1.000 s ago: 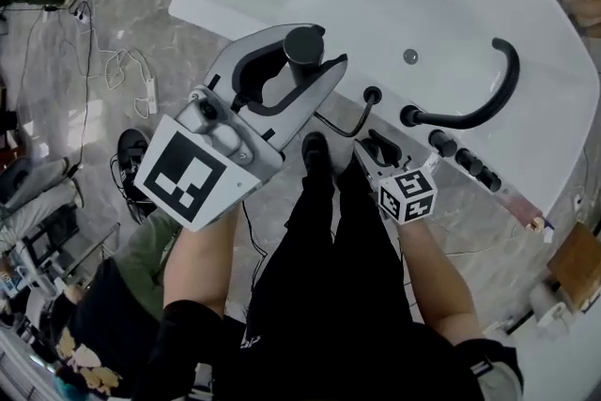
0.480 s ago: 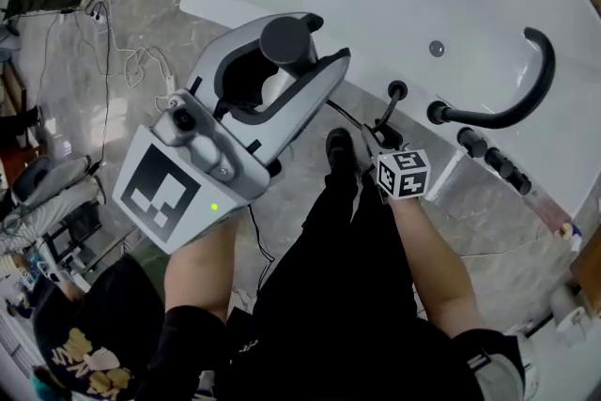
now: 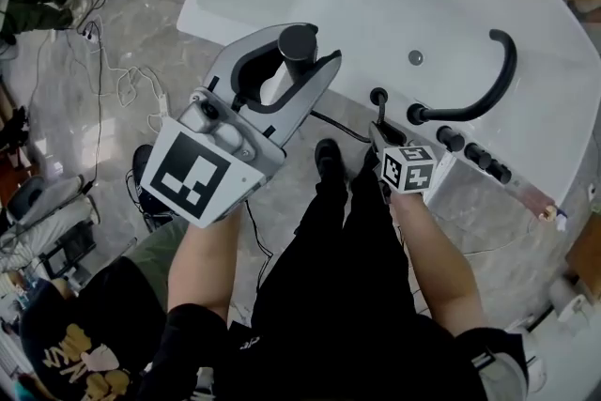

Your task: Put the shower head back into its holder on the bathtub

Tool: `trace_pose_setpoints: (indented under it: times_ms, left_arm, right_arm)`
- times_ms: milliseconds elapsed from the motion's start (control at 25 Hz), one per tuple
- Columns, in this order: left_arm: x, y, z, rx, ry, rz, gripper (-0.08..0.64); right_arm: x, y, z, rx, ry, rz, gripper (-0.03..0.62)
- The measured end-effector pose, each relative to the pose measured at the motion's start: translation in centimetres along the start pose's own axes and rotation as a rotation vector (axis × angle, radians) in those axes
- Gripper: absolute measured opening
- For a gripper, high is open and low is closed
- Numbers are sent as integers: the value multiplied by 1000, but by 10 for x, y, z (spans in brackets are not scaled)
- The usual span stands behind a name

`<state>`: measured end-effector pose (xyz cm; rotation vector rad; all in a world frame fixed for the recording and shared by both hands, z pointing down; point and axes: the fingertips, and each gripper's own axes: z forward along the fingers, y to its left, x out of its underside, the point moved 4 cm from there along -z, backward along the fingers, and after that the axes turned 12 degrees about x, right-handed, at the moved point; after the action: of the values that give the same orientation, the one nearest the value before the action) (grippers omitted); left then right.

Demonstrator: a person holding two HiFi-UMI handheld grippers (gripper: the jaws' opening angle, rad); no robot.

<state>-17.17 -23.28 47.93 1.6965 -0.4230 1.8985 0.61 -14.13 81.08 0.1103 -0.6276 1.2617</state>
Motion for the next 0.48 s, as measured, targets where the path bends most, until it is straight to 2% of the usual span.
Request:
trace_pose_setpoints:
  times_ms: [240, 480]
  left_arm:
    - [25, 6, 13, -2, 43, 14, 130]
    - [44, 5, 25, -21, 33, -14, 130]
  right_arm:
    - [-25, 9, 19, -6, 47, 20, 98]
    - [8, 4, 25, -20, 61, 65, 155]
